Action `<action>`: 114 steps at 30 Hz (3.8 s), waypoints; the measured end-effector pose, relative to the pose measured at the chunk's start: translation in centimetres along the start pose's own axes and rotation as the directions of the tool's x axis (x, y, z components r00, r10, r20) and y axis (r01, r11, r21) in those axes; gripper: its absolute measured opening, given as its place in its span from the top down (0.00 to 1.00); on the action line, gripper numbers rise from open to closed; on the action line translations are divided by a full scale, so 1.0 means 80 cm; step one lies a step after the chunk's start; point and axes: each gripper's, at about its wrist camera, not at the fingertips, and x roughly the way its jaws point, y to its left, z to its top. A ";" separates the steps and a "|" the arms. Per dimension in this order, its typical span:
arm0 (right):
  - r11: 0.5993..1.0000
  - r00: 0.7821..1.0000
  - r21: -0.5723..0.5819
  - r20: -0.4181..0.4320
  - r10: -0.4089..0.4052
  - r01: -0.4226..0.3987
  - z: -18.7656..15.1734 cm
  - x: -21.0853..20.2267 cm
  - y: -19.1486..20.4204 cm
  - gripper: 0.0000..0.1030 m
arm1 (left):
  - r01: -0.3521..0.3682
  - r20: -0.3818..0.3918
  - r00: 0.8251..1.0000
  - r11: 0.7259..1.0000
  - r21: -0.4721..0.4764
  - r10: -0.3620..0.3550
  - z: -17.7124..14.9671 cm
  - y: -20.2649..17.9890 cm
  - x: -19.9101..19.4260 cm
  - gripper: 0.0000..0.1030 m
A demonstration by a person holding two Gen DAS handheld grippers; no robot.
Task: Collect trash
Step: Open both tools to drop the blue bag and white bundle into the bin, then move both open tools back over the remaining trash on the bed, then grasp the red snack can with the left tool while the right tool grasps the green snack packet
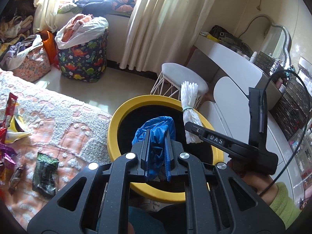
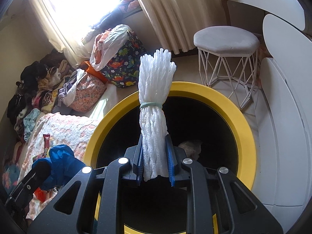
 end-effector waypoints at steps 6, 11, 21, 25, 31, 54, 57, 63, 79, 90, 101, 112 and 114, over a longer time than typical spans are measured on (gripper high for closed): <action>1.000 1.000 0.024 -0.022 -0.005 0.006 -0.002 0.006 -0.008 0.79 | -0.005 -0.025 1.000 1.000 -0.023 0.005 0.005 0.007 0.021 0.93; 1.000 1.000 0.023 -0.021 0.004 -0.004 -0.001 0.006 -0.011 0.79 | -0.012 -0.044 0.999 0.999 -0.041 0.010 0.010 0.011 0.034 0.93; 0.999 1.000 0.041 0.007 -0.003 0.003 0.002 -0.001 -0.011 0.48 | -0.060 -0.017 0.998 0.996 -0.064 0.059 0.004 0.019 0.023 0.28; 0.999 0.999 0.038 0.032 -0.005 0.003 0.004 -0.006 -0.009 0.44 | -0.098 0.007 0.995 0.992 -0.078 0.099 0.000 0.025 0.008 0.11; 0.999 0.997 0.032 0.082 0.005 -0.007 0.004 -0.019 0.001 0.35 | -0.150 0.048 0.987 0.987 -0.055 0.152 -0.005 0.033 -0.014 0.11; 0.984 0.978 -0.146 0.165 0.129 -0.105 -0.005 -0.061 0.094 0.31 | -0.266 0.199 0.940 0.960 -0.084 0.278 -0.004 0.072 -0.095 0.11; 0.979 0.977 -0.166 0.163 0.141 -0.114 -0.008 -0.062 0.105 0.31 | -0.284 0.211 0.930 0.953 -0.102 0.300 -0.004 0.082 -0.104 0.11; 0.967 0.975 -0.211 0.140 0.174 -0.142 -0.021 -0.060 0.135 0.31 | -0.302 0.238 0.913 0.941 -0.155 0.332 -0.002 0.108 -0.124 0.11; 0.923 0.974 -0.340 0.071 0.215 -0.179 -0.073 -0.055 0.216 0.31 | -0.336 0.267 0.872 0.898 -0.284 0.411 -0.008 0.176 -0.170 0.11; 0.901 0.978 -0.387 -0.001 0.210 -0.194 -0.101 -0.034 0.256 0.31 | -0.358 0.254 0.849 0.858 -0.369 0.464 -0.020 0.228 -0.192 0.11; 0.887 0.985 -0.428 -0.062 0.160 -0.171 -0.120 -0.002 0.294 0.31 | -0.390 0.214 0.841 0.831 -0.397 0.497 -0.028 0.285 -0.195 0.11; 0.904 0.984 -0.394 -0.133 0.122 -0.165 -0.125 0.046 0.302 0.31 | -0.377 0.128 0.892 0.869 -0.320 0.434 -0.020 0.340 -0.171 0.17; 0.908 0.982 -0.385 -0.152 0.111 -0.162 -0.126 0.055 0.303 0.31 | -0.379 0.116 0.900 0.885 -0.273 0.421 -0.016 0.342 -0.162 0.20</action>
